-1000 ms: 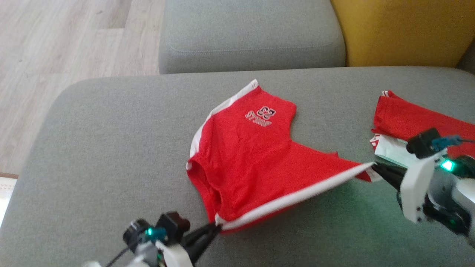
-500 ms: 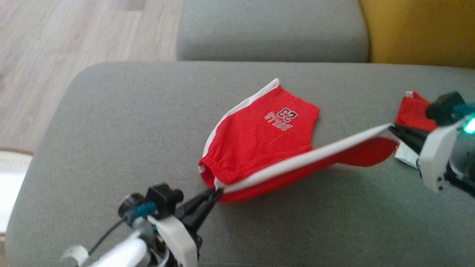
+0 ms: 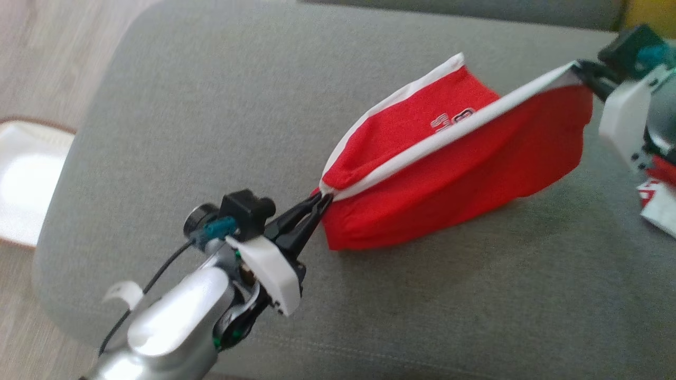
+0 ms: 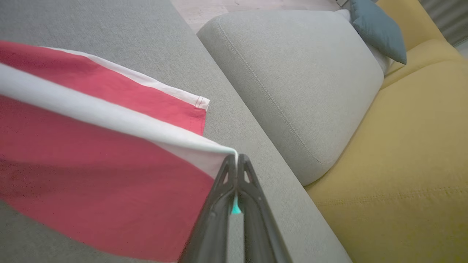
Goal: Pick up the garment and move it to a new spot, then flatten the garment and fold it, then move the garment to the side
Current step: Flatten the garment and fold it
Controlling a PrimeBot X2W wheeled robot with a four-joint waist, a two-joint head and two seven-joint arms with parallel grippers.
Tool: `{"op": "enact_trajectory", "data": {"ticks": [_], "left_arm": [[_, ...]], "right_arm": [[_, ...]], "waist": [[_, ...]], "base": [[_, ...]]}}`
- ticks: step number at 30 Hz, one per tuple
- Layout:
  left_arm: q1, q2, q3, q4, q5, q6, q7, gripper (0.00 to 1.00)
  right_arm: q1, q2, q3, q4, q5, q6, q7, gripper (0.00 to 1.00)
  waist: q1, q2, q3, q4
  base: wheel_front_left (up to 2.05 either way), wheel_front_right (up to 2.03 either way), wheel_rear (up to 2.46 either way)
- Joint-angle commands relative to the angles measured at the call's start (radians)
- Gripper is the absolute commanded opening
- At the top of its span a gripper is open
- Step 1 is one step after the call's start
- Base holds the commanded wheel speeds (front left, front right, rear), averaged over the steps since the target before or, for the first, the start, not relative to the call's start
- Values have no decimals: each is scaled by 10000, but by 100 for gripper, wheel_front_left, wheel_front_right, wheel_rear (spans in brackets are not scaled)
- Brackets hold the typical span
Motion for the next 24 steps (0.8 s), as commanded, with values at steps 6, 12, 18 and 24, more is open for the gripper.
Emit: {"op": "enact_trajectory", "data": {"ticks": [6,12,18,24], "left_arm": [[-1338,-407,406,821,159,-261,-396,0],[-1867,-919,352,1657,170,-452,-667,0],[-2153,-1338,327,2220,182,-593,-910,0],[-2358,-1653,388,2657,213,-683,-1030,0]], "right_arm": [[-1551,72,871,732,-166,17,-266,0],[-2360,311,1357,1255,-186,17,-170,0],[-2555,559,1443,1508,-448,17,38,0],[-2496,636,1447,1647,-676,17,203,0]], "waist": [[1,0,1042,724],[1,0,1583,1113],[1,0,1954,1394],[1,0,2245,1656]], "base": [[0,0,0],[0,0,0],[0,0,0],[0,0,0]]}}
